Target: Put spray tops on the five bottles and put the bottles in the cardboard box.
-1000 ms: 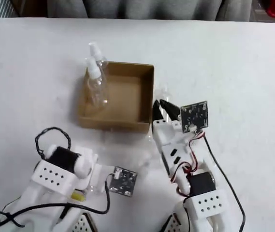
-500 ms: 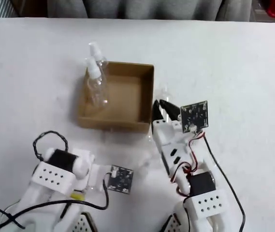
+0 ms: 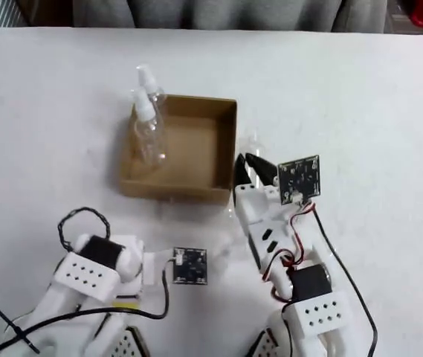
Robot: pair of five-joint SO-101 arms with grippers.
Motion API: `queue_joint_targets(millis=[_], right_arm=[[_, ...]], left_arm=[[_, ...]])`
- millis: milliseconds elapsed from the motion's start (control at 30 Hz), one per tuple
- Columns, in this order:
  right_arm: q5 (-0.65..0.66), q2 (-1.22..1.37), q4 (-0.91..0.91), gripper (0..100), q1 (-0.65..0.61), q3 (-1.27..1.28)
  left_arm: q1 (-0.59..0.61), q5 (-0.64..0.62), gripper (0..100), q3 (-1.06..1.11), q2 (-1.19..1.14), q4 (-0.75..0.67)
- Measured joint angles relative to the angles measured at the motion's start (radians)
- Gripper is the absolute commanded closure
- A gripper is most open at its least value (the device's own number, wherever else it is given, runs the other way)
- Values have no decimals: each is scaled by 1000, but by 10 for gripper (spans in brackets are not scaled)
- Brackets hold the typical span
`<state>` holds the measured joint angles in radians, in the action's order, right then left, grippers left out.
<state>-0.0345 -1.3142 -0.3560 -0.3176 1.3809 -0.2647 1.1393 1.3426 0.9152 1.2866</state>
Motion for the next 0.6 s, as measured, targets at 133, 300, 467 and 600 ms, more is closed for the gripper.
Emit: queue_joint_targets(millis=[133,300,467,600], right_arm=[[0,0,0,979,0,0],[0,0,0,979,-3,0],[0,0,0,979,-3,0],[0,0,0,979,-3,0]], left_arm=[[0,-12,723,11,0,-5],[0,-15,884,11,0,-5],[-5,-15,945,17,0,-5],[-6,-15,946,17,0,-5]])
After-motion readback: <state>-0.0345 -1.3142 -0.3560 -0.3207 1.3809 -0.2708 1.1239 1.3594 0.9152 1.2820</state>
